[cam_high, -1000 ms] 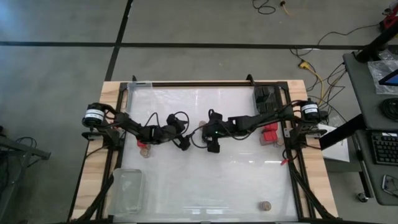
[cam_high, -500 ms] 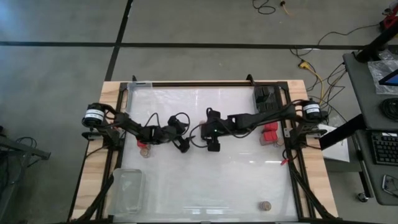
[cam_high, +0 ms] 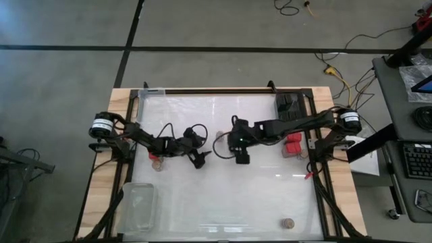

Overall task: Sort spices by type
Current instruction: Put the black seasoning can into the black bin

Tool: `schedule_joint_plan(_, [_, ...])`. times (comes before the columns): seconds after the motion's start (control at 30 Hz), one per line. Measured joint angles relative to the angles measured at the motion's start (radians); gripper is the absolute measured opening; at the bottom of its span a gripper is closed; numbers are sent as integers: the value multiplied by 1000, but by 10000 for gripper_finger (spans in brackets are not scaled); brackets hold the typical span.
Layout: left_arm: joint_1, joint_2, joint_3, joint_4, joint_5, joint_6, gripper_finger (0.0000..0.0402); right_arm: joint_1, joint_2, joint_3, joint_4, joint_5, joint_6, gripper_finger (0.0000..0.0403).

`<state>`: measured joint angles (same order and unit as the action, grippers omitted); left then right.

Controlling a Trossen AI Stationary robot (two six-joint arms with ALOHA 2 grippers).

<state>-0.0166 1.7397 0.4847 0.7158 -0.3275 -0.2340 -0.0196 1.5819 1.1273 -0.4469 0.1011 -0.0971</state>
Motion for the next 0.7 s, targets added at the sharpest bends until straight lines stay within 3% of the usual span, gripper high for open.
schedule_joint_plan(0.23, [0,0,-2,0,0,0,310,-8,-111,-81,-134,-4,29,267])
schedule_joint_plan(0.4, [0,0,-2,0,-2,-2,310,-33,-263,-217,-148,-3,61,283])
schedule_joint_plan(0.7, [0,0,11,1,-2,-2,310,-35,-521,-447,-147,0,88,274])
